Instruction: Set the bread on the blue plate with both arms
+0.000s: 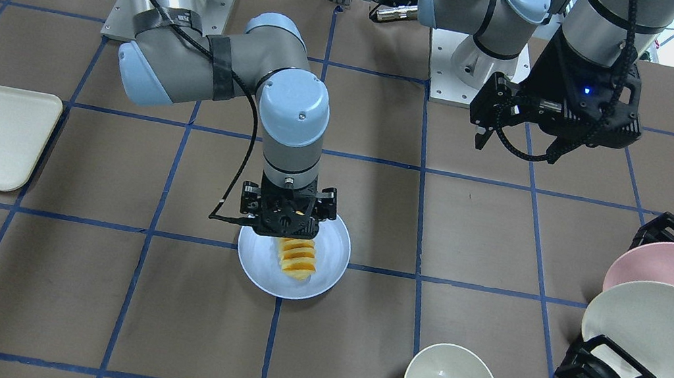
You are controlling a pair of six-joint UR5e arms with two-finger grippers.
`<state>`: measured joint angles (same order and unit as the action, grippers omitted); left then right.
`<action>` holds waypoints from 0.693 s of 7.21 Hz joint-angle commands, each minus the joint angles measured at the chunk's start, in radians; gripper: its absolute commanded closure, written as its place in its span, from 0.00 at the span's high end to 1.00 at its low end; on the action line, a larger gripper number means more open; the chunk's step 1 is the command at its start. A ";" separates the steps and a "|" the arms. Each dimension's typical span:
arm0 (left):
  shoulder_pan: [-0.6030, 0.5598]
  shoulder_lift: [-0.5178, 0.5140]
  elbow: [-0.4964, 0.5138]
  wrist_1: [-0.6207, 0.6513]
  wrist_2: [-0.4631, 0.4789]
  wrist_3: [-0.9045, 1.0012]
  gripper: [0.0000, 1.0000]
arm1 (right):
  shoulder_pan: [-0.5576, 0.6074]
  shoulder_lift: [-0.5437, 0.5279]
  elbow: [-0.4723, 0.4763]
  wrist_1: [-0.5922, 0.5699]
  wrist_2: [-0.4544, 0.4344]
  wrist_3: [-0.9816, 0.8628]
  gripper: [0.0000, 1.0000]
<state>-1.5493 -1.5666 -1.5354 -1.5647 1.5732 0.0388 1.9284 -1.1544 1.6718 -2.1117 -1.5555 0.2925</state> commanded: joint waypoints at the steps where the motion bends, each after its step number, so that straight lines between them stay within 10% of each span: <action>1: 0.000 -0.001 0.000 0.000 0.002 0.001 1.00 | -0.147 -0.155 -0.015 0.204 -0.003 -0.010 1.00; 5: -0.002 -0.010 0.000 0.066 0.001 0.010 1.00 | -0.290 -0.269 -0.227 0.610 -0.006 -0.091 1.00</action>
<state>-1.5503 -1.5764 -1.5349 -1.5055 1.5741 0.0482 1.6681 -1.4078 1.5399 -1.6312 -1.5560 0.2263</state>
